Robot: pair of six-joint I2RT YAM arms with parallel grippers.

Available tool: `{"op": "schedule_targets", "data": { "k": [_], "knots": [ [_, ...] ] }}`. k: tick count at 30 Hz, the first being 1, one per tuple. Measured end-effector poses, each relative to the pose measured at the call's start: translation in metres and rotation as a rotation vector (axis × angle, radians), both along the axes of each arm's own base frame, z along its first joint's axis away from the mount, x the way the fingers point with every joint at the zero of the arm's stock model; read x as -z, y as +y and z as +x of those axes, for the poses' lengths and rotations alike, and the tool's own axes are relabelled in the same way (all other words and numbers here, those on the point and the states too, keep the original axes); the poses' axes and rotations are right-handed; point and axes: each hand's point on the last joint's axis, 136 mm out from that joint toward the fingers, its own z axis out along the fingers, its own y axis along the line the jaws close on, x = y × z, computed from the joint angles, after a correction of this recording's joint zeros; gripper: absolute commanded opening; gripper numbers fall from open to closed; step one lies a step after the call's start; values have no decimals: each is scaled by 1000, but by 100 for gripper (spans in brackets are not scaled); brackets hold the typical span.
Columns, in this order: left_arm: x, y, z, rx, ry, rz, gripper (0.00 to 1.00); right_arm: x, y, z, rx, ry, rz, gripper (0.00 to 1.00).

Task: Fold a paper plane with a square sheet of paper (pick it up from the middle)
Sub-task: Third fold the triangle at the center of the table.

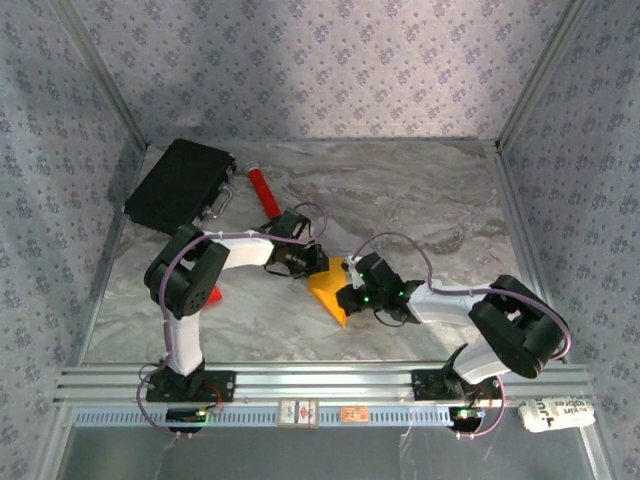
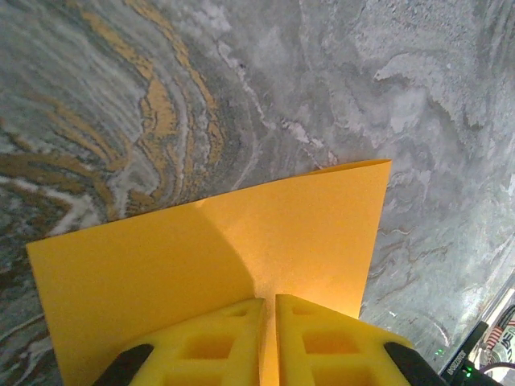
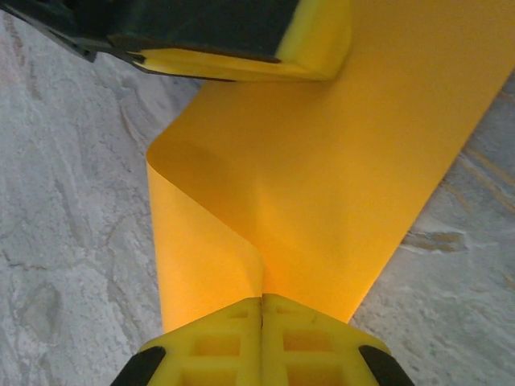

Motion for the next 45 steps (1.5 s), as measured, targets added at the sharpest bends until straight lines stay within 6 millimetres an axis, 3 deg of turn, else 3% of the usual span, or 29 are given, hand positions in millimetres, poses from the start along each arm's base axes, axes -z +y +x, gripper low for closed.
{"op": "schedule_targets", "data": {
  "k": [7, 45],
  "knots": [
    [0, 0, 0, -1, -1, -2, 13, 6, -7, 1, 19, 17, -35, 3],
    [0, -1, 1, -5, -2, -7, 13, 9, -4, 6, 24, 35, -58, 3]
  ]
}}
